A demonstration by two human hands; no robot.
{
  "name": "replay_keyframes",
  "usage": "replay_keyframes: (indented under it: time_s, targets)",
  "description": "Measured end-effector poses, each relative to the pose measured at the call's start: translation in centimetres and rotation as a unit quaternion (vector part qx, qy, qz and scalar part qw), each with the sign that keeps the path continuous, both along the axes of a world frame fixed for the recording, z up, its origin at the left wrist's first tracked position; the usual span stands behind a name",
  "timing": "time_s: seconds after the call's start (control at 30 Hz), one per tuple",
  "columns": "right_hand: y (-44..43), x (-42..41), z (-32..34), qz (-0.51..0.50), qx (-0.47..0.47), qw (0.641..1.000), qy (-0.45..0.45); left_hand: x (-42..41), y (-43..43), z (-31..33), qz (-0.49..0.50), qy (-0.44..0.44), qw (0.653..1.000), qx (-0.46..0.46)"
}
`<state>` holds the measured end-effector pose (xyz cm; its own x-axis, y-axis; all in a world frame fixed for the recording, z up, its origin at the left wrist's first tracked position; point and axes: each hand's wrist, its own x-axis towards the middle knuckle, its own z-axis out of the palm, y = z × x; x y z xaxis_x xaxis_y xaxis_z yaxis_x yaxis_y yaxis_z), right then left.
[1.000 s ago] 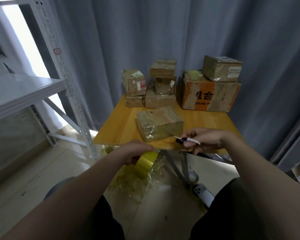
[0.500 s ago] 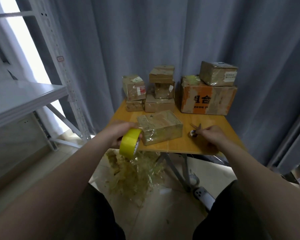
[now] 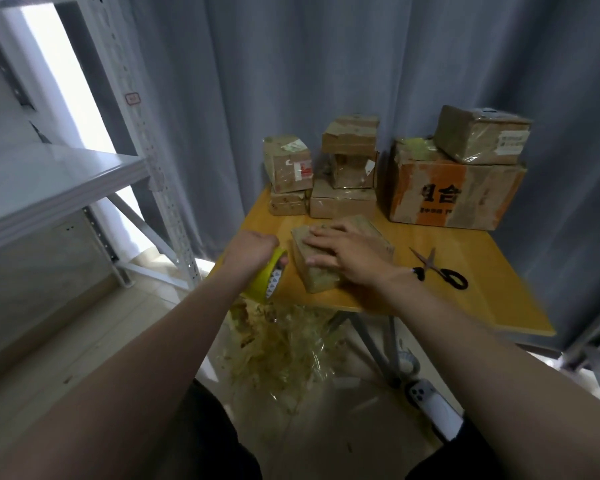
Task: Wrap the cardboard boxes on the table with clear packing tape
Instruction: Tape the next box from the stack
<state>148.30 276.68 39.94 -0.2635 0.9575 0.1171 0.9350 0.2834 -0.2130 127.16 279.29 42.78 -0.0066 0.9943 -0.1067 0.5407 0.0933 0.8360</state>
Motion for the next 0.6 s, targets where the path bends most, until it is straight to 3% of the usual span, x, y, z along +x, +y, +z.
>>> replay_keyframes:
  time_s: [0.2,0.37,0.6]
  targets:
    - [0.9,1.3,-1.3,0.038,0.045,0.998,-0.019,-0.6,2.1,-1.2,-0.017,0.004,1.000,-0.007]
    - [1.0,2.3,-1.5,0.065,0.001,0.995,-0.079,0.0,2.0,-1.1,-0.041,0.045,0.998,0.010]
    - [-0.2,2.5,0.7,0.095,-0.063,0.991,-0.068,0.5,-0.5,-1.0,-0.014,0.106,0.991,0.084]
